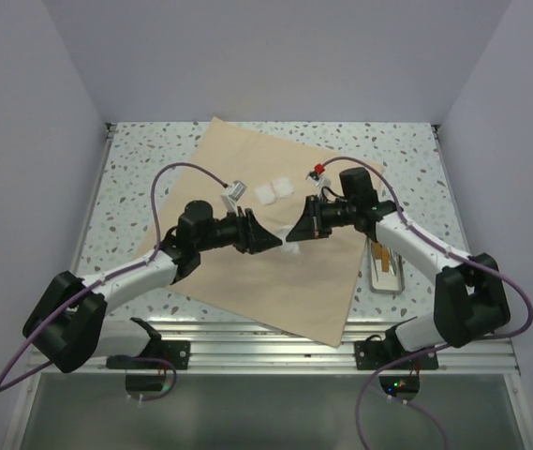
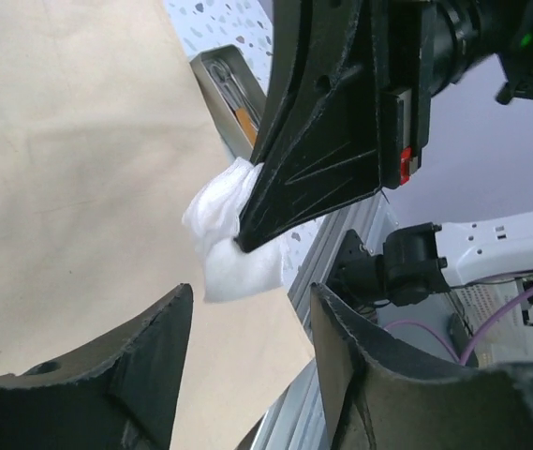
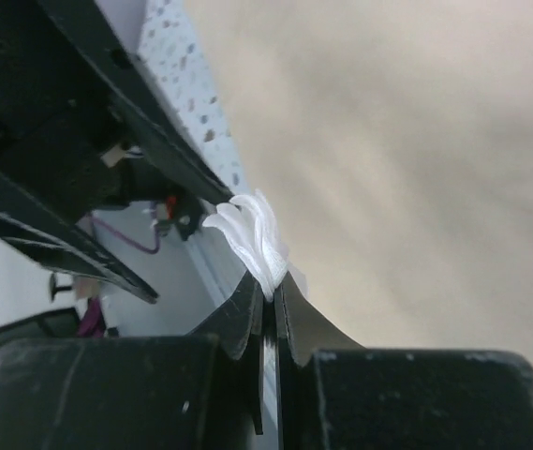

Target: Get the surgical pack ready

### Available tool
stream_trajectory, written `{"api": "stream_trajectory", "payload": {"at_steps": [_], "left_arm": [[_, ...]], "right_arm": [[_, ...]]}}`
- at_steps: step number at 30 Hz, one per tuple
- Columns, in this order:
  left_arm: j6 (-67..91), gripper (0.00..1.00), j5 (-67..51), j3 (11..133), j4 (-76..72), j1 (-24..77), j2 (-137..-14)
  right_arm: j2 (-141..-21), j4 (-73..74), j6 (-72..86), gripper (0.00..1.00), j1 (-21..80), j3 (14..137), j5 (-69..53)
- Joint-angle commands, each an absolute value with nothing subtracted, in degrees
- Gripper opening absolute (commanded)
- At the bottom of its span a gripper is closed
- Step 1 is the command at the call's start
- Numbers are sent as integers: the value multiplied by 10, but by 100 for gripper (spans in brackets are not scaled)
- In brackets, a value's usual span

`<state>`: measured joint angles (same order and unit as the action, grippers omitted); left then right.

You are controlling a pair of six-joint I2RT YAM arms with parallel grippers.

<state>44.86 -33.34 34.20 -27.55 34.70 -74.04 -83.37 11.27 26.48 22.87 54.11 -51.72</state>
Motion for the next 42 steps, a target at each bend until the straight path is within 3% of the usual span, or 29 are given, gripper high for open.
{"api": "stream_trajectory", "payload": {"at_steps": [1,6,15,28,42], "left_arm": [[416,57,-286,391,-216,349,-729],[388,64,-206,438,-79,339,-736],[401,65,-244,389,-143,328,-716],[444,63,-309,340,-214,326,-698],[443,62,-315,333,-221,318,-697]], "right_arm": [[-784,242,186,0,212,587,-369],[-750,394,108,0,140,627,-206],[-754,503,-89,0,7,664,10],[-990,581,-164,0,-102,772,-240],[-1111,599,-156,0,-117,800,-268]]}}
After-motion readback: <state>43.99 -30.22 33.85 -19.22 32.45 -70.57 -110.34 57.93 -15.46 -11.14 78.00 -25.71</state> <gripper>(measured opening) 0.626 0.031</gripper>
